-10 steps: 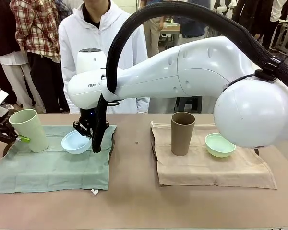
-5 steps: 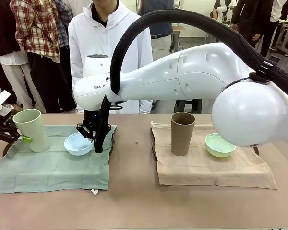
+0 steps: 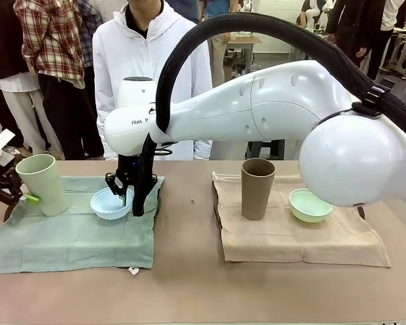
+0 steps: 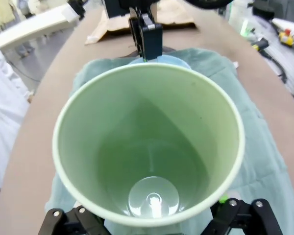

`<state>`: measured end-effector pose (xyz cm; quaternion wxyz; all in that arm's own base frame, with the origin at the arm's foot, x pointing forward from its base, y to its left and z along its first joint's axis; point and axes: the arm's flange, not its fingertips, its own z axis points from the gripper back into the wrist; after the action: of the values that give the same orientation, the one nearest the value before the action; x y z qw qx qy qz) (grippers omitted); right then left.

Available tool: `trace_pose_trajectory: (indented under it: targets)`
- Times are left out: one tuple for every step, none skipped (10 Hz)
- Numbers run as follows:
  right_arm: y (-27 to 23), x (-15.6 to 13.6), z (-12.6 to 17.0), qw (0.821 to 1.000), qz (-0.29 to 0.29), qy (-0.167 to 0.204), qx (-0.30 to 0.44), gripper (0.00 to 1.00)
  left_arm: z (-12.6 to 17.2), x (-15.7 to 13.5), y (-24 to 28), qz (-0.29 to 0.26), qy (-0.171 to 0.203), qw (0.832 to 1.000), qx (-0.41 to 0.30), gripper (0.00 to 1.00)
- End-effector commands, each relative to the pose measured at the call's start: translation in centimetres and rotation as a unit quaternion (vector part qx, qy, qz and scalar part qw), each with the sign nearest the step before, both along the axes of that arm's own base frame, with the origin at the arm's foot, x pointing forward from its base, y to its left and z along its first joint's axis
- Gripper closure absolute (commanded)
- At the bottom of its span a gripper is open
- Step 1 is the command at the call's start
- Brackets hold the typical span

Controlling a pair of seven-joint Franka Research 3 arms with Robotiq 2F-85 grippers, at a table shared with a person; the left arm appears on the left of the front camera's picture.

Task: Set up a tray with a mat and arrange the tableware.
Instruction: Place the Picnic Bowl and Reusable plastic cup back onto the Handle tray in front of the human's position.

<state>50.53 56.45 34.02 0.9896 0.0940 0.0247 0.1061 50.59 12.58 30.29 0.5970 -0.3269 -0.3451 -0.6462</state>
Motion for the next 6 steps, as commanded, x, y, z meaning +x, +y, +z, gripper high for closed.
trace_pose_trajectory:
  targets:
    - [-0.9,-1.3,2.1,1.000,-0.006,-0.015,-0.005,0.51,1.3,-1.2,1.0,0.005,-0.029,0.999,0.044,0.00]
    - [-1.5,-1.9,3.0,1.000,-0.007,-0.021,-0.002,0.00,1.8,-1.5,1.8,0.016,-0.036,0.997,0.059,0.00]
    - [-2.1,-2.3,3.8,1.000,-0.011,-0.027,0.000,0.31,2.6,-2.0,2.4,0.020,-0.043,0.996,0.079,0.00]
    - [-2.6,-2.7,4.4,0.999,-0.013,-0.029,0.007,0.00,3.5,-2.6,2.7,0.027,-0.042,0.994,0.097,0.00]
    - [-3.0,-2.9,4.9,1.000,-0.022,-0.019,0.002,0.00,4.5,-3.0,3.0,0.027,-0.036,0.993,0.111,0.00]
    - [-3.2,-3.2,5.2,0.999,-0.031,-0.010,-0.009,0.00,5.6,-3.5,2.9,0.037,-0.033,0.990,0.132,0.00]
